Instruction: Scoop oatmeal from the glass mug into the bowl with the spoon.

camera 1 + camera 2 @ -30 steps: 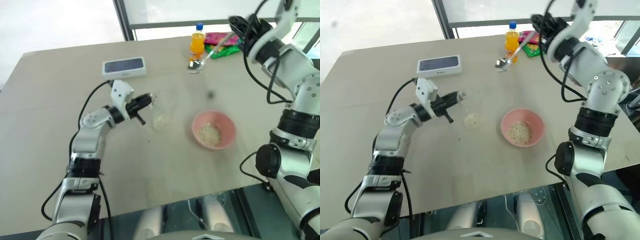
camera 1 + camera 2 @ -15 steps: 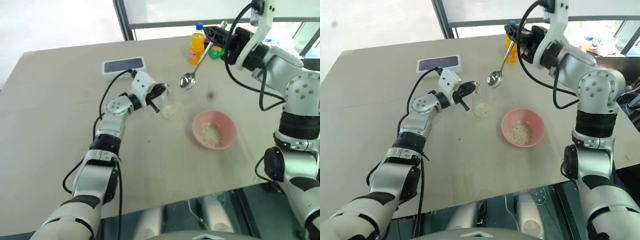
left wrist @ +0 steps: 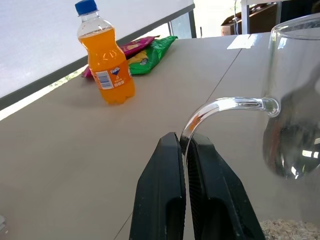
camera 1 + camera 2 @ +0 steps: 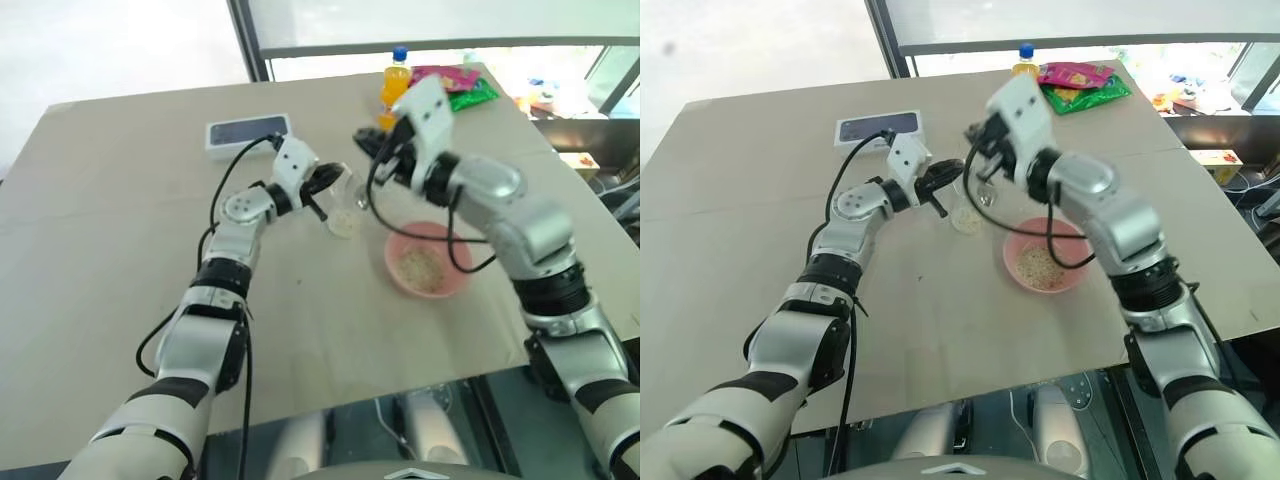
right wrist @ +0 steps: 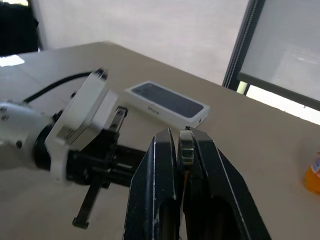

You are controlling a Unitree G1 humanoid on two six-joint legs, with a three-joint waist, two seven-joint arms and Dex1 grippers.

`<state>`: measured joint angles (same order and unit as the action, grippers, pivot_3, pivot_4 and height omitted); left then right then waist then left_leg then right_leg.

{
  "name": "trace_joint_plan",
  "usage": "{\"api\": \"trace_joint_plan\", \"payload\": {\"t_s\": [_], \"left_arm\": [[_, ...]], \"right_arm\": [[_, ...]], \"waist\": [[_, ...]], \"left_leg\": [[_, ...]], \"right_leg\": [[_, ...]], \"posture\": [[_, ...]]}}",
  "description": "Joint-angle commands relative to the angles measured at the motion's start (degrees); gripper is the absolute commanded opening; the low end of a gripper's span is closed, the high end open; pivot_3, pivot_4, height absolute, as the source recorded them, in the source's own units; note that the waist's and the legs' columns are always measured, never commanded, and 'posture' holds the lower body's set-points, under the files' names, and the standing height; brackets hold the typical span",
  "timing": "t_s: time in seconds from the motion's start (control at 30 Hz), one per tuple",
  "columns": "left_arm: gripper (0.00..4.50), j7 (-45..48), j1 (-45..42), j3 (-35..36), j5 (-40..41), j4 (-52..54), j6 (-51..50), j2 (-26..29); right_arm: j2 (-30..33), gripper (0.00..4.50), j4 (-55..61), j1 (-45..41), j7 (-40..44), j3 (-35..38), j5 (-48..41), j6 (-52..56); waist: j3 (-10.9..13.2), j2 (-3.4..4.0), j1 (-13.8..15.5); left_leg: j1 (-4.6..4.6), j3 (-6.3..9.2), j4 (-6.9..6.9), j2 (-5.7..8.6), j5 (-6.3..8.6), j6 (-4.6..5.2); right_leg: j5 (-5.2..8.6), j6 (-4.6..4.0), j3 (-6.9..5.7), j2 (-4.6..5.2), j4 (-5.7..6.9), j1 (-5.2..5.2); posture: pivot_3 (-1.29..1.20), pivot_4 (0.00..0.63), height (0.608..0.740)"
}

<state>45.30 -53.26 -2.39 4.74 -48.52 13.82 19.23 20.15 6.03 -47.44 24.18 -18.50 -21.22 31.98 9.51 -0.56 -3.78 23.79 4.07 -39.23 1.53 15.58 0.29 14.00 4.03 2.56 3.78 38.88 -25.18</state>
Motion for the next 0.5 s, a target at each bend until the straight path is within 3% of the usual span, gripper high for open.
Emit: {"api": "trace_joint_plan", "payload": {"t_s": [0.03,0.2,0.4,0.5], "left_arm": [[0.12,-0.47,-1.73,0.07,-0.70,-0.03,1.52,-0.08],[0.12,-0.28,-1.21,0.01,-1.21,0.51,1.88,-0.48],[0.12,-0.67,-1.12,-0.18,-1.89,0.12,2.56,-1.06],[0.12,-0.68,-0.98,-0.33,-2.06,0.31,2.70,-1.41]], "right_arm": [[-0.33,0.00,-0.09,1.37,2.19,-0.99,4.01,-3.10],[-4.79,0.00,0.33,3.27,1.35,4.47,-0.88,4.03],[-14.23,0.00,-1.58,1.13,-9.28,22.93,-14.19,23.22],[-16.64,0.00,-4.70,-0.44,-14.82,31.18,-17.40,27.82]], "waist": [[0.00,0.00,0.07],[-0.02,-0.03,0.17],[-0.02,-0.03,0.40],[-0.02,-0.02,0.42]], "left_leg": [[0.00,0.01,0.00,0.02,0.00,0.00],[-0.06,0.17,-0.03,0.04,0.00,-0.01],[-0.06,0.23,-0.03,0.05,-0.01,-0.01],[-0.06,0.23,-0.02,0.05,-0.01,-0.01]], "right_leg": [[0.00,0.00,0.00,0.01,0.00,0.00],[0.00,0.00,-0.10,0.02,0.00,0.10],[0.00,0.00,-0.12,0.02,0.02,0.12],[0.00,0.00,-0.11,0.02,0.03,0.11]], "posture": [[0.00,0.150,0.740],[0.00,0.150,0.740],[0.00,0.150,0.740],[0.00,0.150,0.740]]}}
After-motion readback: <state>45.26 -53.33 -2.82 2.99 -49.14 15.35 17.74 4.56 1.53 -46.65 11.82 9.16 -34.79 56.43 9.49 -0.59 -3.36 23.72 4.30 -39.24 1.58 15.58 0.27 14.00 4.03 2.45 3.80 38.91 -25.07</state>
